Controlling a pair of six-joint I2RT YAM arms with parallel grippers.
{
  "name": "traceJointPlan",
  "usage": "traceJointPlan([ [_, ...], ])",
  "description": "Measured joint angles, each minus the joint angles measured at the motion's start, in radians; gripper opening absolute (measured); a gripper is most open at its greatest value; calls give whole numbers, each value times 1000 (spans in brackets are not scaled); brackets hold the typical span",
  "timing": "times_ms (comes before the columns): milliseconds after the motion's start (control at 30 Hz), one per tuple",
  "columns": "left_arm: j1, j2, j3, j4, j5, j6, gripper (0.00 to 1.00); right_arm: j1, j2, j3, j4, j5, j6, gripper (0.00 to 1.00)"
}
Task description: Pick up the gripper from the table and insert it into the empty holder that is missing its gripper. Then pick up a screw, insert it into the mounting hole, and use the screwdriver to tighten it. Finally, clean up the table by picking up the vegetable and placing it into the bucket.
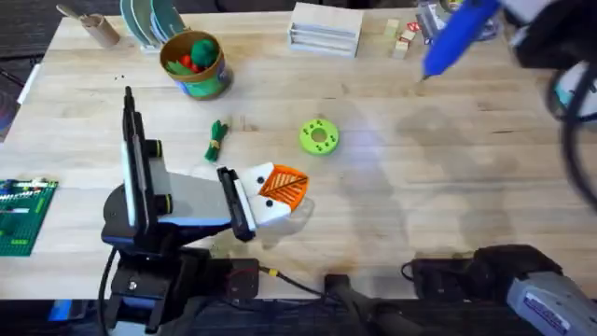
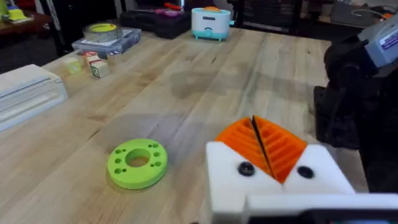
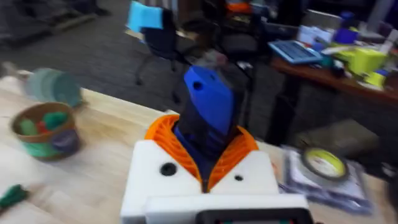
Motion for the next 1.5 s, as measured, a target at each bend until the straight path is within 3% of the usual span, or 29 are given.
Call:
traceJointPlan([
  [33,0,0,0,0,0,0,4,36,7,-21,42,0,12,31],
  [67,0,0,0,0,0,0,4,139,38,-43,120,0,31,31],
  [167,0,0,0,0,0,0,4,250,81,-43,211,-3,44,31],
  [200,0,0,0,0,0,0,4,354,121,-43,277,-7,65,31],
  [400,0,0,0,0,0,0,4,507,188,-43,359,-96,99,31],
  [767,0,0,0,0,0,-1,4,611,189,-43,492,-271,111,31],
  [900,0,0,0,5,-23,-1,4,634,189,-43,492,-287,114,31],
  [933,0,0,0,15,-82,-28,4,652,203,-43,509,-291,115,31],
  [1033,0,0,0,19,-108,-44,4,671,224,-43,537,-294,118,31],
  [1300,0,0,0,22,-132,-61,4,717,346,-43,701,-294,122,31],
  [1500,0,0,0,23,-136,-62,4,721,387,-43,724,-295,172,31],
])
